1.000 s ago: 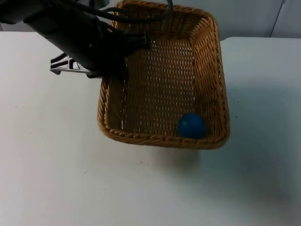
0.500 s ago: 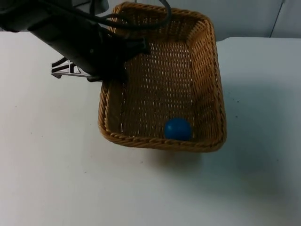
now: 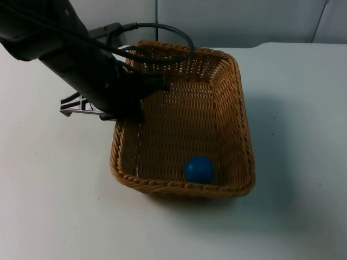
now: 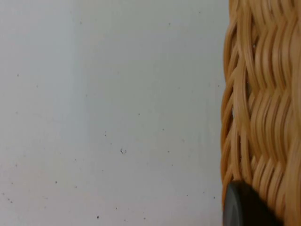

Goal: Pick up the basket with the left hand and place the ball into the basket with the right hand.

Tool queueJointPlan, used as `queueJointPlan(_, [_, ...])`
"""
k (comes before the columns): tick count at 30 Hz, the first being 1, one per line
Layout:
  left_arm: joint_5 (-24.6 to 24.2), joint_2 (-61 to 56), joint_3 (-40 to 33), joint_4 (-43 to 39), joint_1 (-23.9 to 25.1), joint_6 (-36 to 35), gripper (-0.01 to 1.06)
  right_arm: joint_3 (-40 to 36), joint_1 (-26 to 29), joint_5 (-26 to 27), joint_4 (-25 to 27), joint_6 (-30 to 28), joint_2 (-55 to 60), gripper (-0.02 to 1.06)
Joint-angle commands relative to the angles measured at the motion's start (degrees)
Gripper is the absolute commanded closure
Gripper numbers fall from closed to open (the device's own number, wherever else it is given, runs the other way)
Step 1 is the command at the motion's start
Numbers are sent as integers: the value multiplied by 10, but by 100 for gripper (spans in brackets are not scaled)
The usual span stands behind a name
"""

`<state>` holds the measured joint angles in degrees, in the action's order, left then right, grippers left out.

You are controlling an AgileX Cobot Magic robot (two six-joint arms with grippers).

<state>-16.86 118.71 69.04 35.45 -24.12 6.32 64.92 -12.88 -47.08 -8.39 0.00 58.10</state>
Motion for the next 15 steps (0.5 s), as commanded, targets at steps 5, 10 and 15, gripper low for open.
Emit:
queueJointPlan(5, [7, -3, 1, 10, -1, 7, 105, -2, -3, 2, -4, 0, 0, 0])
queueJointPlan(10, [11, -3, 1, 10, -1, 7, 105, -2, -3, 2, -4, 0, 0, 0])
queueJointPlan(15, [15, -3, 1, 10, -1, 7, 105, -2, -3, 2, -4, 0, 0, 0])
